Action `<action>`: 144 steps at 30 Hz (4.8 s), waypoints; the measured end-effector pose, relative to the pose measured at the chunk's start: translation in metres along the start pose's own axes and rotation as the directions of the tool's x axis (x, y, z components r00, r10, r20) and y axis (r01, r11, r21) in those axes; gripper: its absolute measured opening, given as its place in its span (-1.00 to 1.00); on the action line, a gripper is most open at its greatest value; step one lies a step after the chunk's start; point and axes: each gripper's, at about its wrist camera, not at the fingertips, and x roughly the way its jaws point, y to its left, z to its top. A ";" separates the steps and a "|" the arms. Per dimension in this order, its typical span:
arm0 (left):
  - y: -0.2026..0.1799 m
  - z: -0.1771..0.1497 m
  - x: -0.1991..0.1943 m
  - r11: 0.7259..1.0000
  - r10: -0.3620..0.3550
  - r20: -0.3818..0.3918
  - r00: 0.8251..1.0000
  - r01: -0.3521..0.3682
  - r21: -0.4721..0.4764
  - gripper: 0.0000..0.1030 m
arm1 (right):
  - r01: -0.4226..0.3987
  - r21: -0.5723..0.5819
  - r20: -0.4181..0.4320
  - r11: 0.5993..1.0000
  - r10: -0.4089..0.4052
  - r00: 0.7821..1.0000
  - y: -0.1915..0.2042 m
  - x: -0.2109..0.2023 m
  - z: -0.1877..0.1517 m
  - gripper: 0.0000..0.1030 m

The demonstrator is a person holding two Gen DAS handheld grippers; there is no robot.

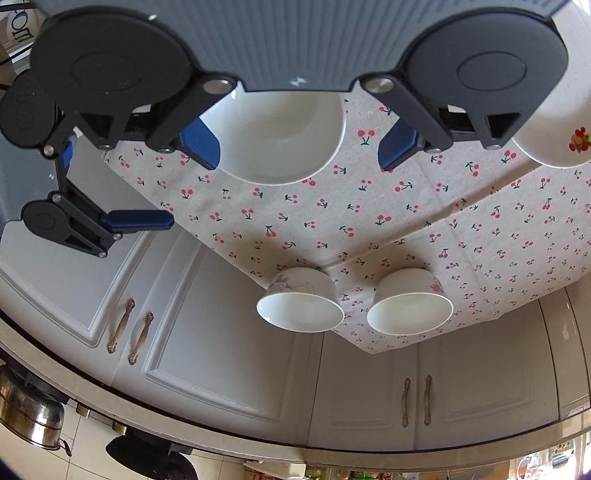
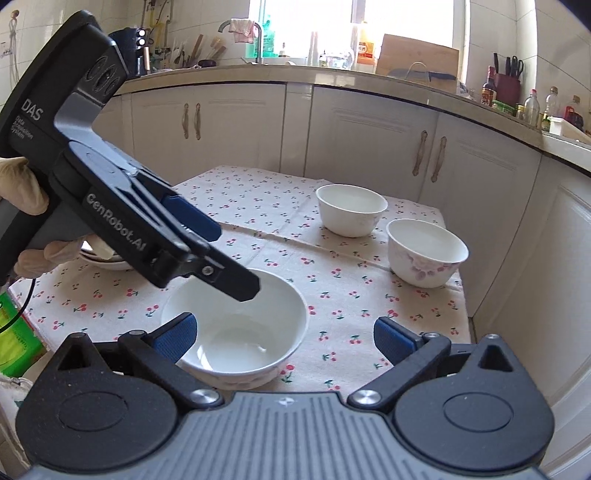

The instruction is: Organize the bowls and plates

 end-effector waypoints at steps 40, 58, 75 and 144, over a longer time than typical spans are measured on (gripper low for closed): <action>0.017 0.166 0.185 0.983 -0.019 -0.122 0.992 0.041 0.176 0.55 | 0.227 0.048 -0.053 0.973 -0.225 0.973 -0.124 0.141 0.033 0.96; 0.018 0.166 0.202 0.977 -0.049 -0.157 0.986 0.081 0.199 0.44 | 0.192 0.060 -0.043 0.979 -0.190 0.981 -0.136 0.150 0.038 0.76; 0.015 0.164 0.194 0.973 -0.048 -0.154 0.987 0.081 0.215 0.34 | 0.188 0.077 -0.046 0.979 -0.185 0.982 -0.135 0.145 0.041 0.76; -0.009 0.002 0.000 1.000 0.006 -0.021 1.000 -0.007 -0.016 0.44 | -0.028 -0.033 -0.089 0.999 0.025 0.996 0.031 0.019 0.014 0.76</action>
